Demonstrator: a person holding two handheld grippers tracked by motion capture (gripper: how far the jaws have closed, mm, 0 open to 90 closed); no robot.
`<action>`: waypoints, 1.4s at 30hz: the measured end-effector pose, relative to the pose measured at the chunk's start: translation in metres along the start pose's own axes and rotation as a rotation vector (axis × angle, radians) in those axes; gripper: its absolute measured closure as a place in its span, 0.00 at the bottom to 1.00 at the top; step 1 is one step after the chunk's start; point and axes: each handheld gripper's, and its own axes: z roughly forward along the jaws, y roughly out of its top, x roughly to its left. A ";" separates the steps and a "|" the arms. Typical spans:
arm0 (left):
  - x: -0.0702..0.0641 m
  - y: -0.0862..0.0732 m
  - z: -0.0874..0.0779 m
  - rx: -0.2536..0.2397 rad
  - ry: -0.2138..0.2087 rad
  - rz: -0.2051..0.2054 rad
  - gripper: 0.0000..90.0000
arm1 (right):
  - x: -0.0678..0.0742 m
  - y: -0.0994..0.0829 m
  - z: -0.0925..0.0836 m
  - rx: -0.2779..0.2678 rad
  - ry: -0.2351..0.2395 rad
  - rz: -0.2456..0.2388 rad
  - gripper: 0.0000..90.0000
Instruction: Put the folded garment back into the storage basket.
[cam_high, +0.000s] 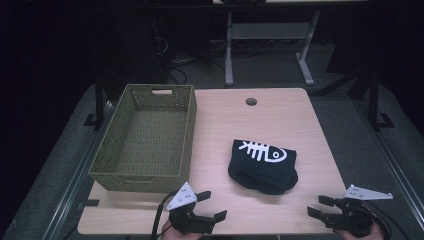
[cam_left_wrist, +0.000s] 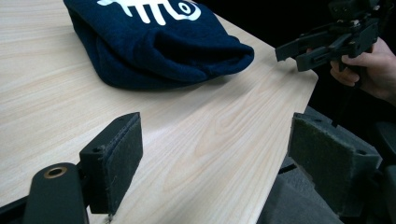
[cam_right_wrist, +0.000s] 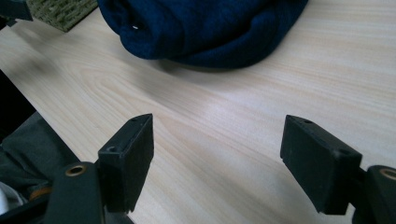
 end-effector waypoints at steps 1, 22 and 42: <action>0.000 0.000 0.000 0.000 0.000 0.000 0.20 | 0.000 0.000 0.000 0.000 0.000 0.000 0.28; 0.014 0.043 0.045 -0.005 -0.017 -0.012 0.19 | -0.006 0.044 0.005 -0.035 -0.014 -0.012 0.23; 0.042 0.072 0.087 0.015 0.019 -0.079 0.20 | -0.011 0.085 0.023 0.009 0.009 -0.024 0.24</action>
